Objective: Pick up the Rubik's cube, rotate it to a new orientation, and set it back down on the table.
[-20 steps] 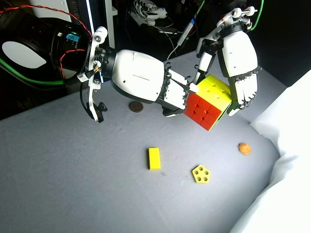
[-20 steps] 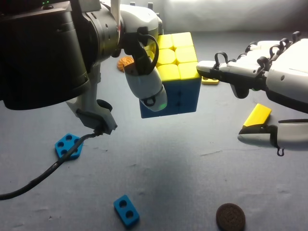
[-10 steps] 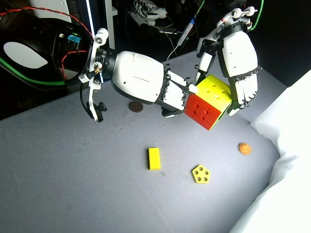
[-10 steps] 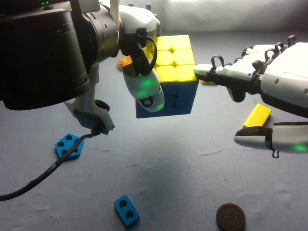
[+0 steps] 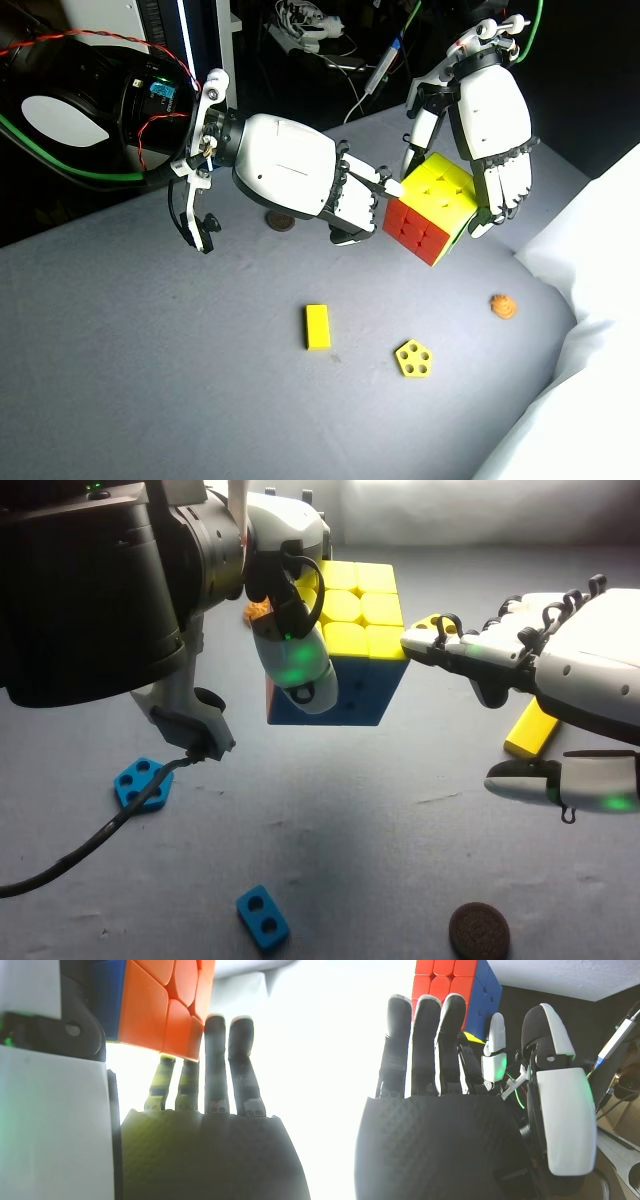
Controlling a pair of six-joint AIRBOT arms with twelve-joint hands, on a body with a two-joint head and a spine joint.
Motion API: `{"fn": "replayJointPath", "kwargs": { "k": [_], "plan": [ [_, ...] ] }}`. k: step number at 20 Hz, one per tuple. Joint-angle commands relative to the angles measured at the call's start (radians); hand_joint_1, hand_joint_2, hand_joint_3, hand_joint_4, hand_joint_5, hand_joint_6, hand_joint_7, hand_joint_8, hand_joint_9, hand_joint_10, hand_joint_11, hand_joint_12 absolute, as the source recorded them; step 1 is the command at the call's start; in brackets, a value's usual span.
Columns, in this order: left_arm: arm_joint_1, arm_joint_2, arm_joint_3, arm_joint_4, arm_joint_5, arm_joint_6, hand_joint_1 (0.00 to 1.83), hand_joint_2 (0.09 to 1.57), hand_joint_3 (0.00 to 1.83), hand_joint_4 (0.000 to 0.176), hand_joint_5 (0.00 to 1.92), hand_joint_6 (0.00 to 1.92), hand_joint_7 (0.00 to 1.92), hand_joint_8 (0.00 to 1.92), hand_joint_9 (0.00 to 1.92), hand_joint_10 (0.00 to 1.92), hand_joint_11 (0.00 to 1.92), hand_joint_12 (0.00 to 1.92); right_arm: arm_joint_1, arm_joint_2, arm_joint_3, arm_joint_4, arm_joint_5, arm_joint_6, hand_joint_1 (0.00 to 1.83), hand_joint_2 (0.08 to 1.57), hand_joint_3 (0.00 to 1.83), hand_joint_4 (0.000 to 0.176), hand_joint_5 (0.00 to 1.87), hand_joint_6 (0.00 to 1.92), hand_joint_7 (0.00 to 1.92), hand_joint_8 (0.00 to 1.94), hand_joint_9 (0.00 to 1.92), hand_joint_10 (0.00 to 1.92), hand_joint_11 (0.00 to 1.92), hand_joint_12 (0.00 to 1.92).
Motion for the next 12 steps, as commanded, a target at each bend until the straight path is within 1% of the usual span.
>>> {"fn": "replayJointPath", "kwargs": {
  "k": [1, 2, 3, 5, 6, 7, 8, 9, 10, 11, 12],
  "plan": [
    [-0.018, 0.004, 0.002, 0.087, 0.038, -0.018, 1.17, 1.17, 0.00, 0.000, 0.23, 1.67, 0.13, 1.75, 0.17, 1.80, 0.14, 1.92, 0.007, -0.001, -0.003, -0.015, 0.100, 0.000, 0.65, 1.22, 0.01, 0.000, 0.13, 0.01, 0.33, 1.51, 0.29, 1.85, 0.20, 1.92],
    [-0.019, 0.004, 0.002, 0.087, 0.038, -0.018, 1.03, 1.30, 0.02, 0.000, 0.49, 1.64, 0.11, 1.79, 0.16, 1.83, 0.14, 1.92, 0.014, -0.001, -0.003, -0.015, 0.102, 0.000, 0.65, 1.22, 0.01, 0.000, 0.12, 0.00, 0.32, 1.50, 0.30, 1.85, 0.20, 1.92],
    [-0.020, 0.004, 0.002, 0.087, 0.035, -0.018, 1.01, 1.34, 0.01, 0.000, 0.53, 1.64, 0.09, 1.79, 0.15, 1.84, 0.15, 1.92, 0.019, 0.000, -0.003, -0.015, 0.106, 0.000, 0.66, 1.22, 0.01, 0.000, 0.11, 0.00, 0.32, 1.51, 0.29, 1.85, 0.18, 1.92],
    [-0.021, 0.004, 0.002, 0.087, 0.032, -0.018, 0.99, 1.36, 0.01, 0.000, 0.52, 1.67, 0.07, 1.81, 0.14, 1.86, 0.14, 1.92, 0.027, 0.003, -0.003, -0.015, 0.117, 0.000, 0.67, 1.21, 0.00, 0.000, 0.12, 0.00, 0.32, 1.50, 0.29, 1.84, 0.19, 1.92],
    [-0.022, 0.004, 0.002, 0.087, 0.029, -0.018, 1.11, 1.23, 0.00, 0.000, 0.24, 1.69, 0.05, 1.81, 0.13, 1.83, 0.14, 1.92, 0.030, 0.004, -0.003, -0.015, 0.122, 0.000, 0.68, 1.21, 0.00, 0.000, 0.12, 0.01, 0.31, 1.50, 0.30, 1.84, 0.20, 1.92],
    [-0.023, 0.004, 0.002, 0.087, 0.027, -0.018, 1.18, 1.19, 0.00, 0.000, 0.19, 1.71, 0.07, 1.77, 0.13, 1.81, 0.12, 1.92, 0.032, 0.004, -0.003, -0.015, 0.123, 0.000, 0.66, 1.21, 0.00, 0.000, 0.12, 0.00, 0.32, 1.50, 0.30, 1.84, 0.21, 1.92],
    [-0.023, 0.004, 0.002, 0.087, 0.027, -0.018, 1.18, 1.19, 0.00, 0.000, 0.17, 1.71, 0.11, 1.70, 0.14, 1.78, 0.11, 1.92, 0.032, 0.004, -0.003, -0.015, 0.123, 0.000, 0.66, 1.22, 0.00, 0.000, 0.10, 0.00, 0.32, 1.50, 0.30, 1.84, 0.20, 1.92],
    [-0.024, 0.004, 0.002, 0.087, 0.026, -0.018, 1.20, 1.18, 0.00, 0.000, 0.15, 1.72, 0.12, 1.70, 0.17, 1.76, 0.13, 1.92, 0.031, 0.003, -0.003, -0.015, 0.123, 0.000, 0.68, 1.21, 0.00, 0.000, 0.11, 0.00, 0.32, 1.49, 0.30, 1.84, 0.20, 1.92],
    [-0.025, 0.004, 0.002, 0.087, 0.024, -0.018, 1.21, 1.17, 0.00, 0.000, 0.18, 1.72, 0.12, 1.71, 0.18, 1.76, 0.13, 1.92, 0.031, 0.003, -0.003, -0.015, 0.123, 0.000, 0.66, 1.22, 0.00, 0.000, 0.10, 0.00, 0.31, 1.50, 0.29, 1.86, 0.19, 1.92],
    [-0.025, 0.004, 0.003, 0.086, 0.024, -0.018, 1.05, 1.29, 0.03, 0.000, 0.48, 1.65, 0.11, 1.76, 0.17, 1.79, 0.13, 1.92, 0.031, 0.003, -0.003, -0.015, 0.123, 0.000, 0.65, 1.23, 0.01, 0.000, 0.08, 0.00, 0.32, 1.50, 0.29, 1.87, 0.19, 1.92],
    [-0.026, 0.004, 0.003, 0.086, 0.024, -0.018, 1.02, 1.32, 0.03, 0.000, 0.55, 1.63, 0.13, 1.75, 0.18, 1.77, 0.12, 1.92, 0.032, 0.001, -0.002, -0.015, 0.123, 0.000, 0.64, 1.23, 0.01, 0.000, 0.09, 0.01, 0.33, 1.49, 0.31, 1.86, 0.20, 1.92]
  ]
}}
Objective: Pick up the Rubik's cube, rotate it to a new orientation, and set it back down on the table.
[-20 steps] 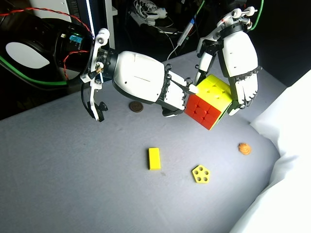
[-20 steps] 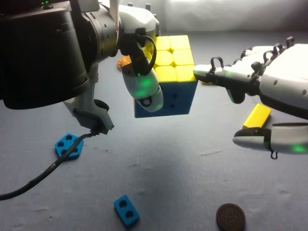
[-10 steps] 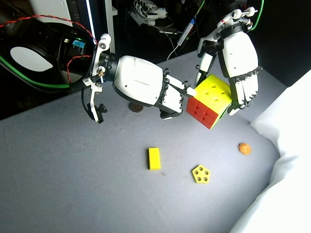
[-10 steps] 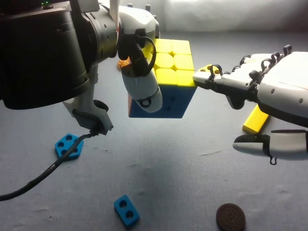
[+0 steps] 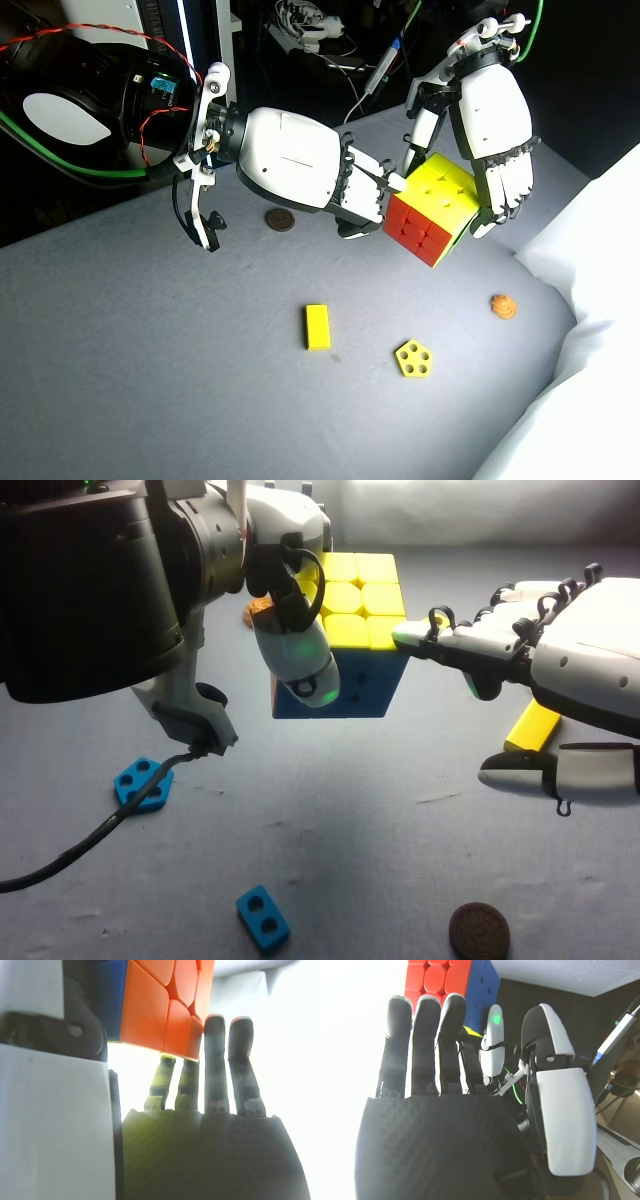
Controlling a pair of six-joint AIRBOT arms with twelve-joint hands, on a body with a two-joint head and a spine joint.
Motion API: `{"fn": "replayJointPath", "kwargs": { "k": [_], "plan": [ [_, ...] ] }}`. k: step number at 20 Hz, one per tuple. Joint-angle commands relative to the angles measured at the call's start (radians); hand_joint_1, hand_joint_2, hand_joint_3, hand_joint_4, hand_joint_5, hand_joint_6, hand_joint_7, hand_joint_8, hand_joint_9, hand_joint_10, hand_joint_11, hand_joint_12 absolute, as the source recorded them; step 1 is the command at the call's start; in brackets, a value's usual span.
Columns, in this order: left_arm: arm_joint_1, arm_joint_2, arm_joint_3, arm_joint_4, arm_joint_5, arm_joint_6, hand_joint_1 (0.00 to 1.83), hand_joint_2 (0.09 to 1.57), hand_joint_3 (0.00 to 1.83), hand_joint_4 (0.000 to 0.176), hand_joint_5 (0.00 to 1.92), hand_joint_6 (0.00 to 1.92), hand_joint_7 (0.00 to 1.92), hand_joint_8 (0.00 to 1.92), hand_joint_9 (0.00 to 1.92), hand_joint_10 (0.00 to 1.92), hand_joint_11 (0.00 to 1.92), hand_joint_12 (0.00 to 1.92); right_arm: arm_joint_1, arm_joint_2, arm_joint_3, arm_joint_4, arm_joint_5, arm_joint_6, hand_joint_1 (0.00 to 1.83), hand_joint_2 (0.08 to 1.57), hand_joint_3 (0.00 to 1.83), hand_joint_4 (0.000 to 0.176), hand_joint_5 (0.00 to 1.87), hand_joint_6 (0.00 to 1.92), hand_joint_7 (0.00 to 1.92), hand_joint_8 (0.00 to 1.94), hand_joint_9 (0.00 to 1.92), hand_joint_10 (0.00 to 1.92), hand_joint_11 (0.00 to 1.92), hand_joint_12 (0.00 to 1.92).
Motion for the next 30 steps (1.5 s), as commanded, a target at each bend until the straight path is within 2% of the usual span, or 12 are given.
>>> {"fn": "replayJointPath", "kwargs": {
  "k": [1, 4, 7, 10, 12, 13, 15, 16, 20, 23, 26, 30],
  "plan": [
    [-0.021, 0.004, 0.003, 0.082, 0.026, -0.007, 0.98, 1.35, 0.02, 0.000, 0.53, 1.66, 0.09, 1.79, 0.16, 1.80, 0.11, 1.92, 0.015, -0.002, -0.001, -0.009, 0.109, 0.000, 0.65, 1.23, 0.00, 0.000, 0.11, 0.01, 0.33, 1.49, 0.30, 1.86, 0.20, 1.92],
    [-0.021, 0.004, 0.003, 0.082, 0.026, -0.007, 1.00, 1.35, 0.00, 0.000, 0.55, 1.65, 0.04, 1.84, 0.14, 1.86, 0.14, 1.92, 0.017, -0.013, 0.002, -0.009, 0.109, -0.002, 0.66, 1.22, 0.00, 0.000, 0.12, 0.01, 0.33, 1.49, 0.31, 1.86, 0.23, 1.92],
    [-0.021, 0.003, 0.003, 0.082, 0.026, -0.007, 1.16, 1.18, 0.00, 0.000, 0.18, 1.72, 0.05, 1.84, 0.12, 1.86, 0.12, 1.92, 0.017, -0.018, 0.003, -0.009, 0.097, -0.002, 0.65, 1.23, 0.00, 0.000, 0.12, 0.01, 0.33, 1.50, 0.30, 1.85, 0.20, 1.92],
    [-0.021, 0.002, 0.003, 0.082, 0.026, -0.007, 1.02, 1.33, 0.01, 0.000, 0.54, 1.63, 0.06, 1.83, 0.12, 1.85, 0.11, 1.92, 0.014, -0.026, 0.006, -0.009, 0.083, -0.002, 0.64, 1.23, 0.00, 0.000, 0.10, 0.00, 0.33, 1.48, 0.30, 1.84, 0.19, 1.92],
    [-0.021, 0.002, 0.003, 0.082, 0.026, -0.007, 1.19, 1.16, 0.00, 0.000, 0.21, 1.70, 0.08, 1.81, 0.16, 1.83, 0.15, 1.92, 0.011, -0.032, 0.014, -0.004, 0.073, -0.002, 0.62, 1.24, 0.00, 0.000, 0.10, 0.00, 0.33, 1.48, 0.31, 1.84, 0.20, 1.92],
    [-0.021, 0.002, 0.003, 0.082, 0.026, -0.007, 1.06, 1.29, 0.00, 0.000, 0.50, 1.63, 0.10, 1.80, 0.16, 1.83, 0.15, 1.92, 0.010, -0.036, 0.018, 0.004, 0.067, -0.002, 0.61, 1.24, 0.00, 0.000, 0.11, 0.00, 0.34, 1.45, 0.31, 1.82, 0.20, 1.92],
    [-0.021, 0.002, 0.003, 0.082, 0.026, -0.007, 1.19, 1.16, 0.00, 0.000, 0.24, 1.68, 0.10, 1.80, 0.17, 1.82, 0.14, 1.92, 0.010, -0.057, 0.041, 0.010, 0.058, -0.002, 0.65, 1.23, 0.00, 0.000, 0.11, 0.01, 0.35, 1.45, 0.31, 1.82, 0.20, 1.92],
    [-0.021, 0.002, 0.003, 0.082, 0.026, -0.007, 1.07, 1.29, 0.00, 0.000, 0.52, 1.60, 0.11, 1.79, 0.16, 1.81, 0.13, 1.92, 0.009, -0.065, 0.047, 0.010, 0.057, -0.002, 0.68, 1.22, 0.00, 0.000, 0.13, 0.01, 0.35, 1.46, 0.32, 1.83, 0.20, 1.92],
    [-0.021, 0.002, 0.004, 0.082, 0.026, -0.007, 1.19, 1.17, 0.00, 0.000, 0.16, 1.71, 0.04, 1.82, 0.11, 1.85, 0.11, 1.92, 0.006, -0.088, 0.054, 0.010, 0.057, -0.004, 0.67, 1.21, 0.00, 0.000, 0.13, 0.00, 0.33, 1.48, 0.31, 1.84, 0.22, 1.92],
    [-0.023, 0.002, 0.004, 0.082, 0.024, -0.007, 0.99, 1.36, 0.01, 0.000, 0.50, 1.69, 0.05, 1.87, 0.11, 1.89, 0.12, 1.92, 0.005, -0.098, 0.054, 0.010, 0.057, -0.008, 0.67, 1.22, 0.00, 0.000, 0.13, 0.01, 0.33, 1.48, 0.30, 1.83, 0.19, 1.92],
    [-0.024, 0.002, 0.004, 0.082, 0.021, -0.007, 1.20, 1.19, 0.00, 0.000, 0.19, 1.68, 0.07, 1.81, 0.14, 1.83, 0.13, 1.92, 0.003, -0.104, 0.054, 0.010, 0.053, -0.009, 0.68, 1.22, 0.00, 0.000, 0.14, 0.01, 0.33, 1.48, 0.31, 1.84, 0.22, 1.92],
    [-0.026, 0.001, 0.004, 0.081, 0.017, -0.007, 1.23, 1.17, 0.00, 0.000, 0.20, 1.67, 0.07, 1.81, 0.14, 1.83, 0.13, 1.92, -0.005, -0.111, 0.055, 0.010, 0.054, -0.011, 0.66, 1.23, 0.00, 0.000, 0.11, 0.00, 0.33, 1.46, 0.31, 1.83, 0.20, 1.92]
  ]
}}
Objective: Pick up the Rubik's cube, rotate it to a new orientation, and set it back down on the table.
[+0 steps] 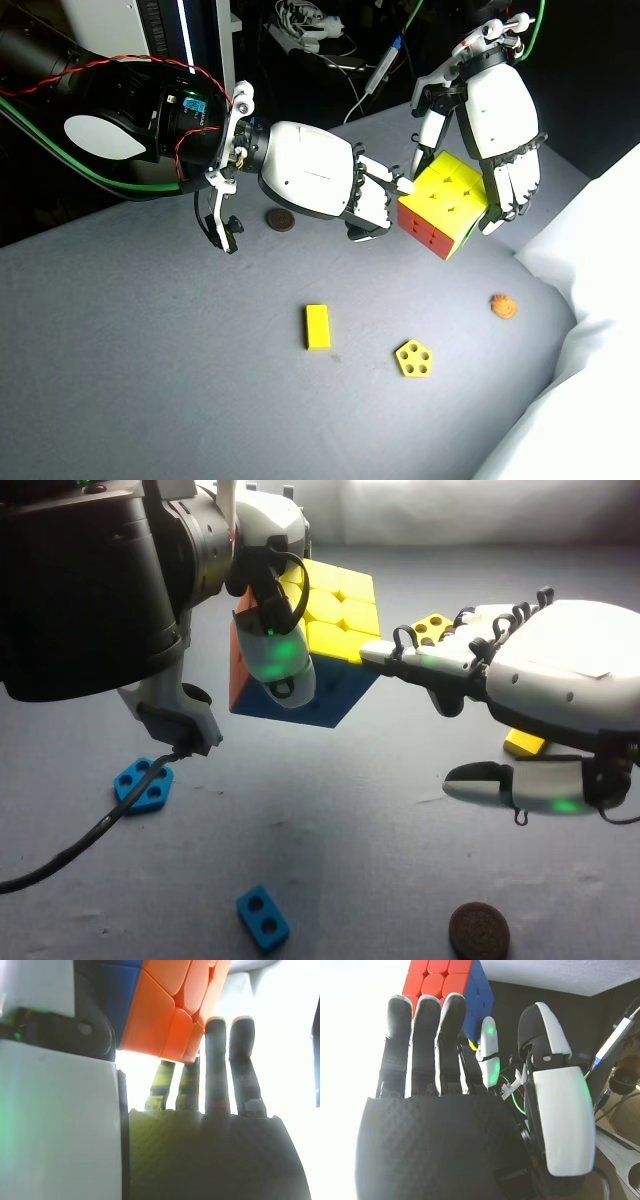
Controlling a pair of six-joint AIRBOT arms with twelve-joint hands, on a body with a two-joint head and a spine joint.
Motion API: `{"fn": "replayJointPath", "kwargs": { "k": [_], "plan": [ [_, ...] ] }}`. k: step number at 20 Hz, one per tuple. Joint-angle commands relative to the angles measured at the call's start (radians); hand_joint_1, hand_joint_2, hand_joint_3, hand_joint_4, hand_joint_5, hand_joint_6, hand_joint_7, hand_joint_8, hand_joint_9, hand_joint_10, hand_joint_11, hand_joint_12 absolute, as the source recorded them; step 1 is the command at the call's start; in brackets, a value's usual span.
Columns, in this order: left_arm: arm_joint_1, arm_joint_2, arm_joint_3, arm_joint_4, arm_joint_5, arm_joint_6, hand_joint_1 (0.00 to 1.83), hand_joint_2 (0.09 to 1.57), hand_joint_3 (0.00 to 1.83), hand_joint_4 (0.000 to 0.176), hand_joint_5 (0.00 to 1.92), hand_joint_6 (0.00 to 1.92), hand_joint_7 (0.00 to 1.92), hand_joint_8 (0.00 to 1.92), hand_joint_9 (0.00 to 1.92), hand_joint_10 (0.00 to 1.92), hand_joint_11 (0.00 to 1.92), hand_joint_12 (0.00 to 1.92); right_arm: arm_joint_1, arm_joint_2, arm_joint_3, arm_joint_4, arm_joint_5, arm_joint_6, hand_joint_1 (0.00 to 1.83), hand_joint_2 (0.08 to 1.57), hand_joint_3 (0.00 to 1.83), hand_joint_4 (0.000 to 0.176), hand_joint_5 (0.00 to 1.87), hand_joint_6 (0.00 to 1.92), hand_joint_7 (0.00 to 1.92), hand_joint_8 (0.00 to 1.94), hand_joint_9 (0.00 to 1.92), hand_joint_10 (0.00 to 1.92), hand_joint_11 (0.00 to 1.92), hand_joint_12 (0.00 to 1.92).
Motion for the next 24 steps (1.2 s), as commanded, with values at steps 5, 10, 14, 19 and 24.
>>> {"fn": "replayJointPath", "kwargs": {
  "k": [5, 10, 14, 19, 24],
  "plan": [
    [-0.026, 0.001, 0.000, 0.082, 0.057, -0.020, 1.21, 1.18, 0.00, 0.000, 0.17, 1.71, 0.06, 1.84, 0.11, 1.86, 0.11, 1.92, -0.001, -0.013, 0.001, -0.009, 0.075, -0.004, 0.68, 1.22, 0.00, 0.000, 0.14, 0.01, 0.35, 1.47, 0.31, 1.83, 0.20, 1.92],
    [-0.026, 0.001, 0.000, 0.082, 0.057, -0.021, 1.03, 1.33, 0.01, 0.000, 0.56, 1.61, 0.07, 1.81, 0.13, 1.84, 0.12, 1.92, -0.001, -0.040, 0.032, -0.008, 0.074, -0.005, 0.67, 1.22, 0.00, 0.000, 0.12, 0.00, 0.34, 1.51, 0.31, 1.86, 0.20, 1.92],
    [-0.026, 0.001, 0.000, 0.082, 0.056, -0.021, 1.01, 1.34, 0.01, 0.000, 0.53, 1.65, 0.05, 1.85, 0.12, 1.86, 0.12, 1.92, -0.002, -0.073, 0.063, 0.013, 0.053, -0.011, 0.67, 1.23, 0.00, 0.000, 0.11, 0.00, 0.32, 1.54, 0.30, 1.87, 0.21, 1.92],
    [-0.028, 0.001, 0.000, 0.082, 0.054, -0.022, 1.20, 1.20, 0.00, 0.000, 0.19, 1.71, 0.06, 1.81, 0.12, 1.84, 0.11, 1.92, 0.001, -0.099, 0.080, 0.019, 0.053, -0.017, 0.69, 1.22, 0.00, 0.000, 0.15, 0.01, 0.34, 1.53, 0.33, 1.85, 0.24, 1.92],
    [-0.029, 0.001, 0.000, 0.081, 0.054, -0.025, 1.05, 1.27, 0.03, 0.000, 0.51, 1.60, 0.06, 1.83, 0.13, 1.84, 0.13, 1.92, 0.015, -0.122, 0.110, 0.055, 0.053, -0.028, 0.71, 1.21, 0.00, 0.000, 0.13, 0.00, 0.34, 1.48, 0.32, 1.85, 0.23, 1.92]
  ]
}}
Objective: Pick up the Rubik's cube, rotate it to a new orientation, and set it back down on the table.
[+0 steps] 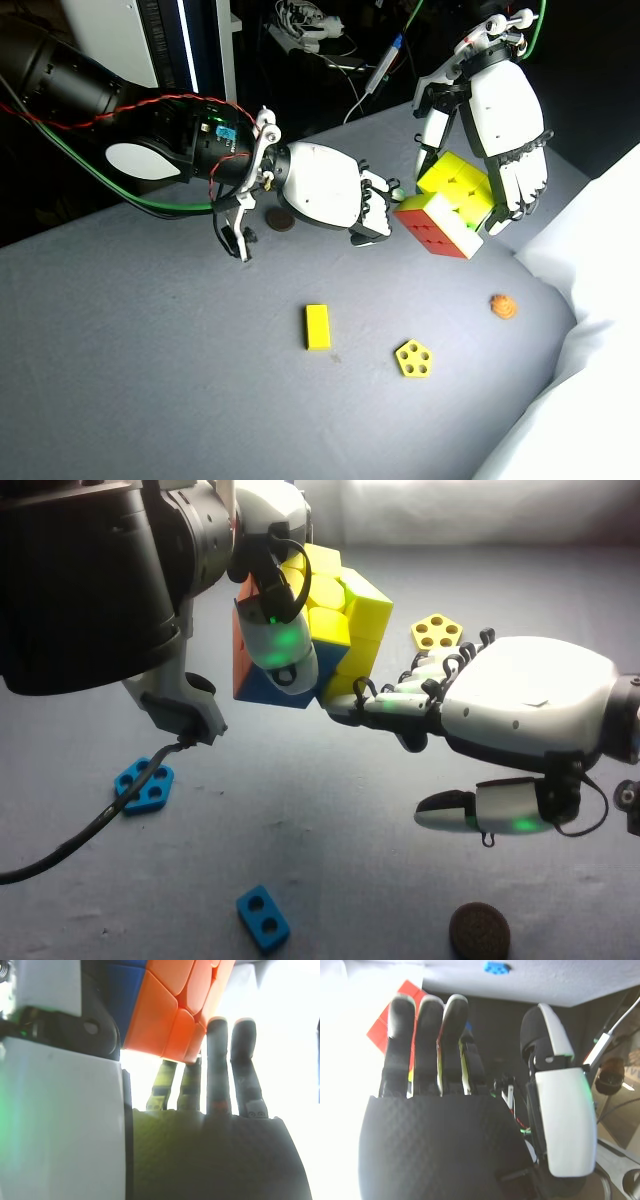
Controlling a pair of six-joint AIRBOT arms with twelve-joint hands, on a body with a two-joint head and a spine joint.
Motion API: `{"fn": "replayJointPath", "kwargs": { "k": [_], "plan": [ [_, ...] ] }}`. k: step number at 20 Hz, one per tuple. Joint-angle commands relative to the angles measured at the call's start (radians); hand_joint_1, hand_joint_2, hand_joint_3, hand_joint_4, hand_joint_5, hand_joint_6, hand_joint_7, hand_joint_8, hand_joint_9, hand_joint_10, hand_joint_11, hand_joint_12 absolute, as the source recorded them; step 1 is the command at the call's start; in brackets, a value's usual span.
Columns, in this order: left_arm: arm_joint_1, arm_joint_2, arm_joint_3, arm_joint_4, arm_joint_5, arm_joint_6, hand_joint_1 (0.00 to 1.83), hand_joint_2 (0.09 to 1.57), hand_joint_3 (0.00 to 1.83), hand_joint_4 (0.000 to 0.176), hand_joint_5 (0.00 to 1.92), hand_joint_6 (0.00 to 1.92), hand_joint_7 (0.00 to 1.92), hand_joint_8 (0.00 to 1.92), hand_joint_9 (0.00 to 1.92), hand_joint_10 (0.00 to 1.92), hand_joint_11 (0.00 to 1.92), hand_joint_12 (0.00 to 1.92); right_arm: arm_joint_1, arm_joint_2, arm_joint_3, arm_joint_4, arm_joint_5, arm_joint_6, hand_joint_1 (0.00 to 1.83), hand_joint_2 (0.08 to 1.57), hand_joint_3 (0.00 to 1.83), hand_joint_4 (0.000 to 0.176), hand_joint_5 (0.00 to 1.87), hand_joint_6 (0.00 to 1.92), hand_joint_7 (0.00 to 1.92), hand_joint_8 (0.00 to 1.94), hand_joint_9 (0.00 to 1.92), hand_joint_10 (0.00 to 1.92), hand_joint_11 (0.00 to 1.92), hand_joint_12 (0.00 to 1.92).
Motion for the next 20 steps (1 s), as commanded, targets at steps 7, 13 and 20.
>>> {"fn": "replayJointPath", "kwargs": {
  "k": [7, 13, 20],
  "plan": [
    [-0.022, 0.001, -0.004, 0.062, 0.039, -0.016, 1.23, 1.17, 0.00, 0.000, 0.18, 1.68, 0.06, 1.81, 0.12, 1.83, 0.12, 1.92, 0.038, 0.000, 0.024, 0.031, 0.109, -0.003, 0.70, 1.22, 0.00, 0.000, 0.13, 0.01, 0.33, 1.49, 0.31, 1.83, 0.22, 1.92],
    [-0.021, 0.001, -0.003, 0.061, 0.037, -0.016, 1.03, 1.33, 0.01, 0.000, 0.56, 1.61, 0.07, 1.83, 0.13, 1.85, 0.13, 1.92, 0.042, -0.031, 0.066, 0.046, 0.107, -0.005, 0.70, 1.22, 0.00, 0.000, 0.14, 0.01, 0.32, 1.53, 0.31, 1.87, 0.23, 1.92],
    [-0.021, 0.001, -0.003, 0.060, 0.036, -0.018, 1.22, 1.18, 0.00, 0.000, 0.18, 1.70, 0.06, 1.77, 0.13, 1.81, 0.11, 1.92, 0.057, -0.042, 0.070, 0.046, 0.107, -0.006, 0.65, 1.24, 0.00, 0.000, 0.11, 0.01, 0.34, 1.48, 0.31, 1.83, 0.21, 1.92]
  ]
}}
